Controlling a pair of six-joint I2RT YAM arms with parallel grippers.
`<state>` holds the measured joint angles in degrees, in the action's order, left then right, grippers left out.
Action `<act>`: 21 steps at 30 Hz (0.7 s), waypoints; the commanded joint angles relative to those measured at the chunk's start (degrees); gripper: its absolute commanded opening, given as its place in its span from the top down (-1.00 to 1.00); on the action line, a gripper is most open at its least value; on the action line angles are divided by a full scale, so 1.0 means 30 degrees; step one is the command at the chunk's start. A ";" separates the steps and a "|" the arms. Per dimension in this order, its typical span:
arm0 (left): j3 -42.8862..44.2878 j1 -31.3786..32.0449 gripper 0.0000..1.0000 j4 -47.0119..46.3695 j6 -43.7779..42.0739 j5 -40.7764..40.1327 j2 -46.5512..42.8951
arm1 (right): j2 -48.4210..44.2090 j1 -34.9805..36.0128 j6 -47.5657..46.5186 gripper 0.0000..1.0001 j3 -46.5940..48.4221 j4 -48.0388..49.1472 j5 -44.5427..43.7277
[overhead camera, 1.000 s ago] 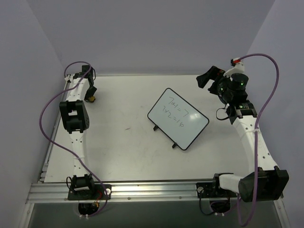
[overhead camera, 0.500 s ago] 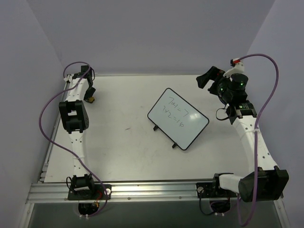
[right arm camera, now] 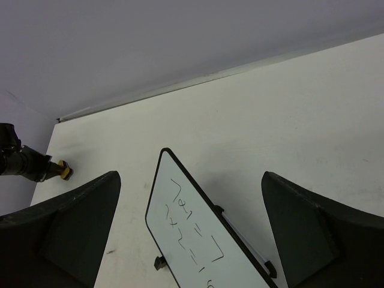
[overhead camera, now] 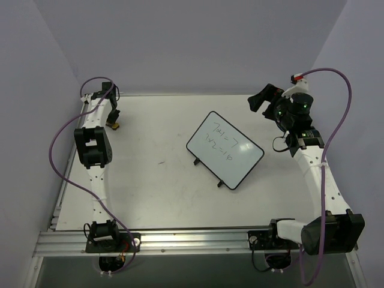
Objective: Erase the whiteboard
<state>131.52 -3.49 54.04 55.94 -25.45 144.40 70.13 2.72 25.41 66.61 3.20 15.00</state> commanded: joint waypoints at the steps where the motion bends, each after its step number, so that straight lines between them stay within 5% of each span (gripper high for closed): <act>1: -0.0333 -0.0156 0.95 -0.0814 -0.0395 0.0749 -0.1077 | 0.0149 0.0177 -0.0208 -1.00 0.0062 0.0691 0.0008; 21: -1.0731 0.2301 0.95 -0.7522 -0.2915 0.2594 -1.0973 | 0.1555 0.0206 -0.0178 -1.00 0.1174 -0.0772 0.0067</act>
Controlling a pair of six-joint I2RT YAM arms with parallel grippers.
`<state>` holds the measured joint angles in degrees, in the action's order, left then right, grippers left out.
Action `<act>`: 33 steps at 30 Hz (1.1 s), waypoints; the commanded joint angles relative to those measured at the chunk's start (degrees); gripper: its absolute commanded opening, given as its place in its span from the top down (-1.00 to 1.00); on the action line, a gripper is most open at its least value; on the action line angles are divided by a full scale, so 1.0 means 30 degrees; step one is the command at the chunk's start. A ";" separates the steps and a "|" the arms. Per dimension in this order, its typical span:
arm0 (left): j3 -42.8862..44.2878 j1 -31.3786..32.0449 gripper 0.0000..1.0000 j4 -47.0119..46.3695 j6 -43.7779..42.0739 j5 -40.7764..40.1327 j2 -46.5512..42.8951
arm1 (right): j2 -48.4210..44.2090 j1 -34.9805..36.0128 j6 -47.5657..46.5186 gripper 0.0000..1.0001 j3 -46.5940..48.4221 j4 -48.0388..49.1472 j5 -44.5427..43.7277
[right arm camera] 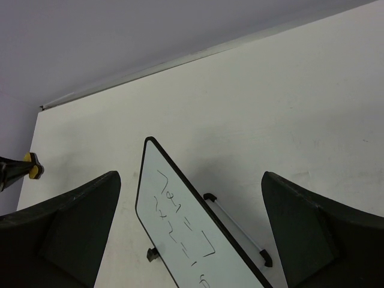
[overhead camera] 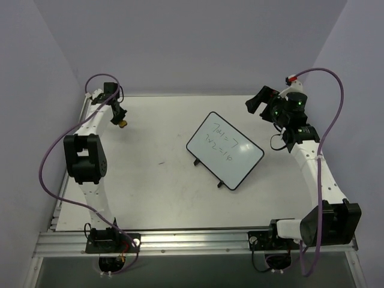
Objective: Erase the whiteboard
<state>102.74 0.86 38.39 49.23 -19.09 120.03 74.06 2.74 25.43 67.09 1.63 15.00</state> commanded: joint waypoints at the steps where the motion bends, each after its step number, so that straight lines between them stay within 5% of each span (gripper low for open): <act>1: -0.1692 0.1000 0.95 -0.2686 -0.0766 0.0678 -0.3470 | 0.0360 0.0199 -0.0302 -1.00 0.1103 -0.0395 0.0096; 9: -0.7750 0.2727 0.86 -0.5910 -0.1733 0.3520 -0.9587 | 0.0655 0.0111 -0.0888 -1.00 0.1836 -0.1829 0.0243; 11: -0.8987 0.3635 0.68 -0.7136 -0.2230 0.3989 -1.0795 | 0.0538 0.0111 -0.1006 -1.00 0.1837 -0.2036 0.0214; 17: -1.1422 0.6589 0.57 -0.9129 -0.3840 0.5015 -1.4018 | -0.0370 0.0052 -0.1006 -1.00 0.0989 -0.2475 0.0448; 23: -1.2741 0.8470 0.56 -1.1418 -0.4194 0.6069 -1.4756 | -0.1834 -0.0006 -0.0772 -1.00 -0.0330 -0.2682 0.0038; 33: -1.2364 1.2483 0.56 -1.5050 -0.5861 0.7446 -1.1594 | -0.2333 -0.0006 -0.0713 -1.00 -0.2586 -0.1745 0.0887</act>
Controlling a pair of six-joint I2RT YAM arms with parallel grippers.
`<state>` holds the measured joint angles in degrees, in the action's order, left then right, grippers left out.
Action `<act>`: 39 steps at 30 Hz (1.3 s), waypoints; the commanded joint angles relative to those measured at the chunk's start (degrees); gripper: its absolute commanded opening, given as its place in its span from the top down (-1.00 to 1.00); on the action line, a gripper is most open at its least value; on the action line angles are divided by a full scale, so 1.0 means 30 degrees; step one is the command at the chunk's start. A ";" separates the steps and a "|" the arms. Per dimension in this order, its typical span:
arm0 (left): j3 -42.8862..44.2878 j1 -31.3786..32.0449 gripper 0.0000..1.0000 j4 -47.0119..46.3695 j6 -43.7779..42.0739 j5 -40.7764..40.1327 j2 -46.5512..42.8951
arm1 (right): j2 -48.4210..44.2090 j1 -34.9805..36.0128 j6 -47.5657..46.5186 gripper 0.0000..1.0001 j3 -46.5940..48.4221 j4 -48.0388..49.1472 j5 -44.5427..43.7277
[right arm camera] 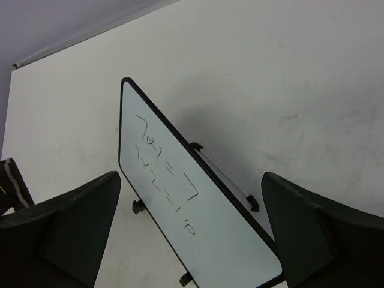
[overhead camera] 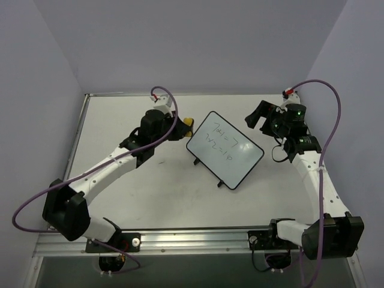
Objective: Erase the whiteboard
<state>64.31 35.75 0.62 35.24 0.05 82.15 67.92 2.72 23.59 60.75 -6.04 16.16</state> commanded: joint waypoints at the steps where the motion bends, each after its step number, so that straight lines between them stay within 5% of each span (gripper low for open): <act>1: 0.0592 0.1351 0.56 -0.2870 -0.1317 0.1269 0.1412 | -0.0345 0.0001 -0.0130 -1.00 -0.0678 0.0784 0.0443; 11: 0.2526 0.2790 0.56 -0.4513 -0.2050 0.2648 0.5718 | 0.0556 -0.0232 -0.1185 -0.98 -0.1881 0.2679 0.0412; 23: 0.3054 0.2996 0.56 -0.5159 -0.2256 0.2501 0.7276 | 0.6855 -0.0789 -0.2298 -0.61 0.0813 0.5701 0.5619; 39: 0.3435 0.2996 0.56 -0.4691 -0.2607 0.2648 0.7715 | 1.0464 -0.1845 -0.3323 -0.31 0.3010 0.6996 1.1544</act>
<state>72.18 44.60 -10.63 28.05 6.87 105.10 98.67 -2.92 15.18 66.87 12.80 45.74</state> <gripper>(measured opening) 0.230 0.668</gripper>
